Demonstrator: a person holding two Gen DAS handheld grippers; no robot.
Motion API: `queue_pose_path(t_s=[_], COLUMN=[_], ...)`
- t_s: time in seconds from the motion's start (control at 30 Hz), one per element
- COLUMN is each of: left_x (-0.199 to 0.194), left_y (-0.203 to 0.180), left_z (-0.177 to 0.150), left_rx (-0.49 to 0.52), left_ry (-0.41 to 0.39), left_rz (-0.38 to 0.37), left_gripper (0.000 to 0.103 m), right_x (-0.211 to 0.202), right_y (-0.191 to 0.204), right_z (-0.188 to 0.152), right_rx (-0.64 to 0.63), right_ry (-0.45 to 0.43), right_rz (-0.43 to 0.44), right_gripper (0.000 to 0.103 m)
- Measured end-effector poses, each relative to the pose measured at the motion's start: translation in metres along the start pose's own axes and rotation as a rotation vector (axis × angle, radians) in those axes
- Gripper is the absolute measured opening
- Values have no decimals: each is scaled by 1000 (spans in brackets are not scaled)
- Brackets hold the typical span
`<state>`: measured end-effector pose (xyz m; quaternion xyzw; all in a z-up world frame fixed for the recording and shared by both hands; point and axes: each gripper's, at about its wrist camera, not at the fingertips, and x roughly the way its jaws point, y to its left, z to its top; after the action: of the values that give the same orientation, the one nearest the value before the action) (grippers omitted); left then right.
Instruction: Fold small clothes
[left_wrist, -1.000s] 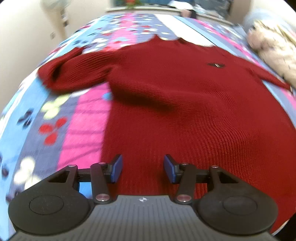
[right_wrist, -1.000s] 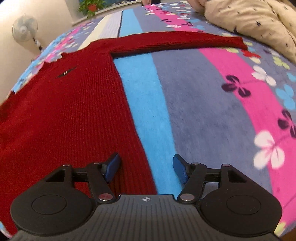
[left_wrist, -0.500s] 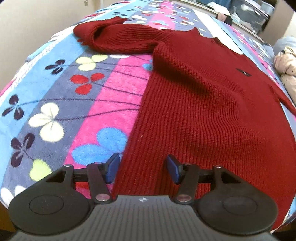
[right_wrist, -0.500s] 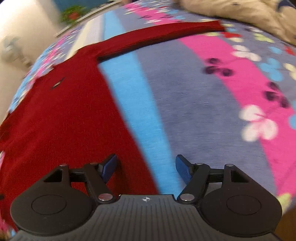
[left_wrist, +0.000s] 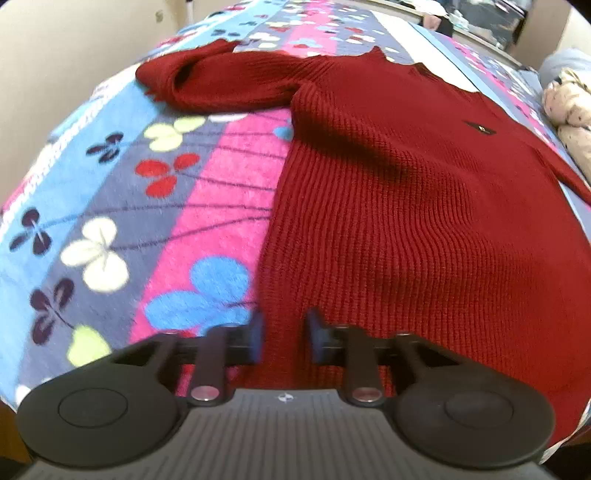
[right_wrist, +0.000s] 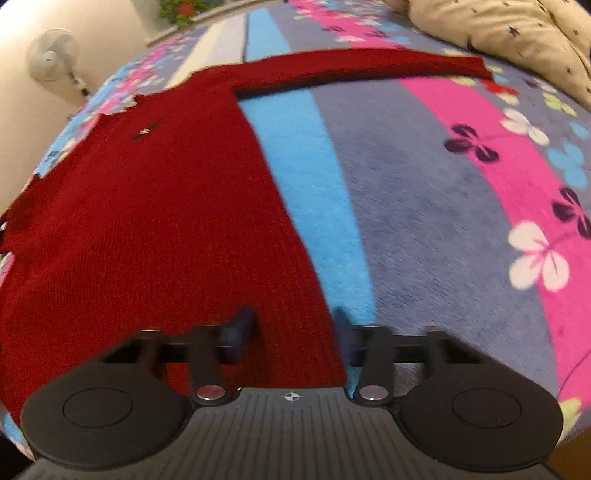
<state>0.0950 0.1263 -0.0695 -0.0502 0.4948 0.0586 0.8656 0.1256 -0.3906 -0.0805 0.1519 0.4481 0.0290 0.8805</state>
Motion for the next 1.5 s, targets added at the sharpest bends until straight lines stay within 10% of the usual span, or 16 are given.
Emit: queue_pose_path(t_s=[0.27,0.5,0.73,0.97,1.5], left_x=[-50,-26,-52,-10,-17], left_y=[16,13,-7,-22,-23], left_z=[-1,-2,4,-2,0], left_rx=[-79,-93,-10,22,43], left_ry=[-147,-8,-203,41,14], left_rz=[-113,-64,-44,-69,-76], left_gripper=[11,14,31,37,53], right_x=[-85,-41,-57,-9,-18], right_y=[-17,-17,4,18,22], right_z=[3,-8,-8,-21,-21], right_rx=[184,183,77,-32,-54], right_ry=[-261,-11,-183,45,-14], right_rz=[111,-36,-121,-108,-130], right_gripper=[6,7,34,51,52])
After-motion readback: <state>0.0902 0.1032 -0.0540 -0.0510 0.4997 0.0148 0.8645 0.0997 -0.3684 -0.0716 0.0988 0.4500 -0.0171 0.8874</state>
